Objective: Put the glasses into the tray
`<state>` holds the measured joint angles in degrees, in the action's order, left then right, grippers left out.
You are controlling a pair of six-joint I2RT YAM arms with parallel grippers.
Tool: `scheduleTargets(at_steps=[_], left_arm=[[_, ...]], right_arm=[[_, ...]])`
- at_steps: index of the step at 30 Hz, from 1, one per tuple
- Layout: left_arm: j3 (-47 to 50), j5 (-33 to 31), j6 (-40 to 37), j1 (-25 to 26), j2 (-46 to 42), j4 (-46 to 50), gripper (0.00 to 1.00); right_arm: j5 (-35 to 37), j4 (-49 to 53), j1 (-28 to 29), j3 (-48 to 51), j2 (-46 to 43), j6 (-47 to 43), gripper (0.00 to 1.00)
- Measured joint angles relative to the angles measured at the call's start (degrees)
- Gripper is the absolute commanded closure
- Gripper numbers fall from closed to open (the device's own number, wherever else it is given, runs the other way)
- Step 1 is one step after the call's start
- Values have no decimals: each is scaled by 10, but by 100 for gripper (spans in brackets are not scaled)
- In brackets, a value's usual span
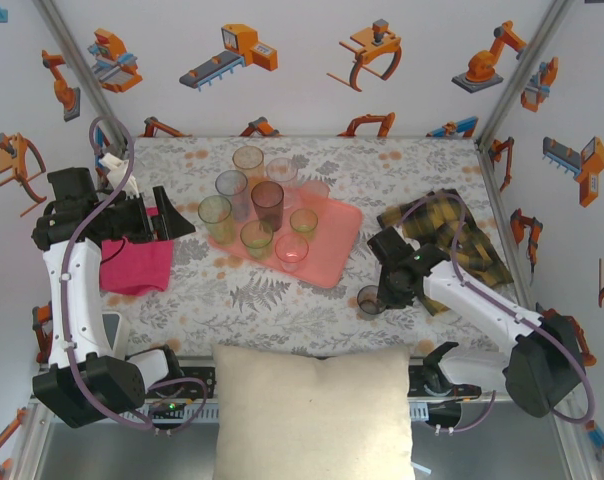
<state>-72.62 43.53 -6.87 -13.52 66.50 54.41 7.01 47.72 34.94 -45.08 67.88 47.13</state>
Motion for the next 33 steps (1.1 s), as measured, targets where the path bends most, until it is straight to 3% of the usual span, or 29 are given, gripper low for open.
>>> scheduleTargets(at_steps=[16,33], left_arm=[[0,0,0,0,-6,0,3],[0,0,0,0,-7,0,3]], right_arm=[[0,-1,-3,0,6,-5,96],[-2,19,-7,-32,-9,-24,97]])
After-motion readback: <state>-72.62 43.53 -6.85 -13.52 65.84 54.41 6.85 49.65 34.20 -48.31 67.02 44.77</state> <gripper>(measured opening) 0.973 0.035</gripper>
